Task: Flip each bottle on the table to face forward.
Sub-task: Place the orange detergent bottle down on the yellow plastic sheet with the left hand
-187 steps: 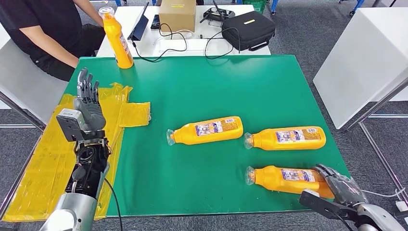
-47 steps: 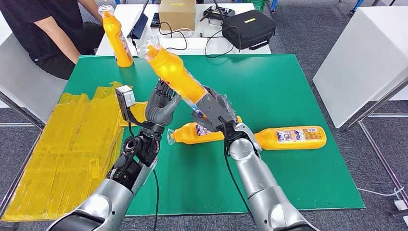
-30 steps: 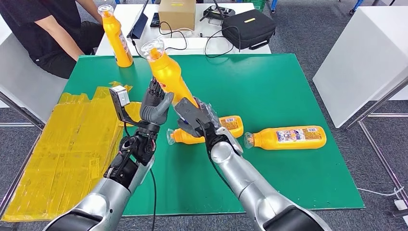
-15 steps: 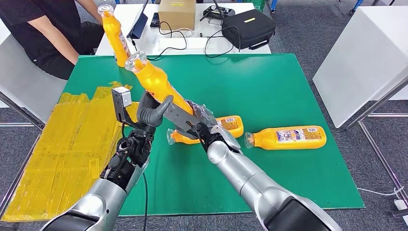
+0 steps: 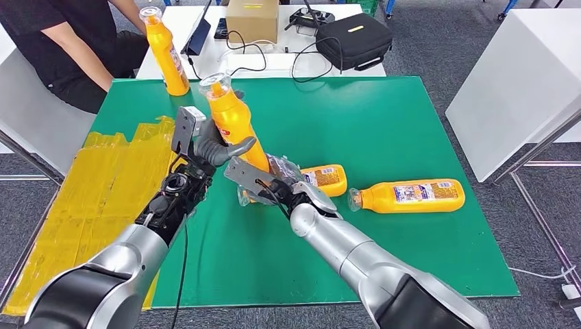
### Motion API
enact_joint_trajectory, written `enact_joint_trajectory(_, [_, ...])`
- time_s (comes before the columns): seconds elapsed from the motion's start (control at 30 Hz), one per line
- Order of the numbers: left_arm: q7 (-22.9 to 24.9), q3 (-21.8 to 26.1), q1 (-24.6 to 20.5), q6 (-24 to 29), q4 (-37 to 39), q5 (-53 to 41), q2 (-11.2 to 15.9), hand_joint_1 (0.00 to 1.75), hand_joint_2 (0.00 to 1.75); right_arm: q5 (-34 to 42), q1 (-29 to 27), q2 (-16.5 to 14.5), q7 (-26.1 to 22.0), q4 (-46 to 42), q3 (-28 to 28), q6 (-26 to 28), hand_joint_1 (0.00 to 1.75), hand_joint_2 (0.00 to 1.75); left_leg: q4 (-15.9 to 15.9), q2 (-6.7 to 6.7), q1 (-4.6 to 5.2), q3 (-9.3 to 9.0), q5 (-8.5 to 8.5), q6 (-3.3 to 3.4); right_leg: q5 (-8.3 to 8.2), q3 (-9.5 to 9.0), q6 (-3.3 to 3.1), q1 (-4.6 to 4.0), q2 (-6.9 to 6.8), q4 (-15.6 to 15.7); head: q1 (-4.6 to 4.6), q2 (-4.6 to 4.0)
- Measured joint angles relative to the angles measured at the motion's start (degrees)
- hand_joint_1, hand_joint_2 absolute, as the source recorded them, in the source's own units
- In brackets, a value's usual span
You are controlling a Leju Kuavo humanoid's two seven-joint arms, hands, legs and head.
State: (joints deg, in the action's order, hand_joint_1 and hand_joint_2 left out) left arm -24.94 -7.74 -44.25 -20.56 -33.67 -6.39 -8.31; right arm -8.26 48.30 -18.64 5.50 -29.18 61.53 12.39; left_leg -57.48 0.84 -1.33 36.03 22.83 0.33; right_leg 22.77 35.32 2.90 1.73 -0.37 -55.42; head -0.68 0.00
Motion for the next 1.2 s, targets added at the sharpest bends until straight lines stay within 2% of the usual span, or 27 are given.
enact_joint_trajectory(0.57, [-1.6, 0.5, -1.2, -1.0, 3.2, 0.4, 0.3, 1.75, 1.75, 1.5, 1.5, 0.1, -1.8, 2.2, 2.5, -0.3, 1.75, 1.75, 0.0, -0.01, 0.0, 0.01, 0.0, 0.0, 0.0, 0.0, 0.0, 0.0, -0.01, 0.0, 0.0, 0.0])
enact_joint_trajectory(0.6, [-1.6, 0.5, -1.2, -1.0, 3.2, 0.4, 0.3, 1.75, 1.75, 1.5, 1.5, 0.1, -1.9, 2.3, 2.5, -0.2, 1.38, 1.75, 0.0, -0.01, 0.0, 0.01, 0.0, 0.0, 0.0, 0.0, 0.0, 0.0, -0.01, 0.0, 0.0, 0.0])
enact_joint_trajectory(0.63, [-1.7, 0.5, -1.1, -1.1, 3.2, 0.4, 0.3, 1.75, 1.75, 1.5, 1.5, 0.1, -2.0, 2.3, 2.5, -0.2, 0.94, 1.75, 0.0, -0.01, 0.0, 0.02, 0.0, 0.0, 0.0, 0.0, 0.0, 0.0, -0.01, 0.0, 0.0, 0.0])
enact_joint_trajectory(0.7, [-1.8, 0.5, -1.1, -1.1, 3.2, 0.4, 0.4, 1.75, 1.75, 1.5, 1.5, 0.1, -2.5, 2.4, 2.6, 0.2, 0.07, 0.87, 0.0, -0.01, 0.0, 0.02, 0.0, 0.0, 0.0, 0.0, 0.0, 0.0, -0.01, 0.0, 0.0, 0.0])
enact_joint_trajectory(0.77, [-2.1, 0.5, -1.0, -1.0, 3.2, 0.1, 0.5, 1.75, 1.75, 1.2, 1.4, 0.1, -3.7, 2.5, 2.8, 1.2, 0.0, 0.0, 0.0, -0.01, 0.0, 0.02, 0.0, 0.0, 0.0, 0.0, 0.0, 0.0, -0.01, 0.0, 0.0, 0.0])
enact_joint_trajectory(0.9, [-3.4, 0.5, 0.5, 0.1, 2.6, -1.5, 1.1, 1.75, 1.75, 0.0, 1.2, -0.1, -8.9, 2.8, 2.6, 5.0, 0.0, 0.0, 0.0, 0.0, -0.01, 0.02, 0.0, 0.0, 0.0, 0.01, 0.0, -0.01, 0.0, 0.0, -0.02, 0.0])
enact_joint_trajectory(1.0, [-4.0, 0.8, 2.5, 1.3, 1.0, -2.3, 1.5, 1.75, 1.75, -3.5, 0.9, -0.1, -13.1, 3.2, 0.1, 7.6, 0.0, 0.0, 0.0, -0.03, -0.01, 0.03, 0.0, 0.0, 0.0, 0.03, 0.0, -0.01, -0.04, 0.0, 0.01, 0.0])
enact_joint_trajectory(1.07, [-3.9, 1.5, 3.6, 2.1, -0.8, -3.1, 1.8, 1.75, 1.75, -9.1, 0.2, 0.1, -14.2, 2.5, -3.7, 7.8, 0.0, 0.0, 0.0, -0.05, -0.01, 0.04, 0.0, 0.0, 0.01, 0.02, 0.0, -0.01, -0.07, 0.0, 0.01, 0.0])
enact_joint_trajectory(1.2, [-3.6, 3.3, 5.1, 4.7, -4.2, -5.5, 2.2, 1.75, 1.75, -24.7, -3.6, 1.2, -13.6, -3.5, -15.2, 5.0, 0.0, 0.0, 0.0, -0.05, -0.01, 0.04, 0.0, 0.0, 0.0, 0.02, 0.0, 0.0, -0.07, 0.0, 0.02, 0.0])
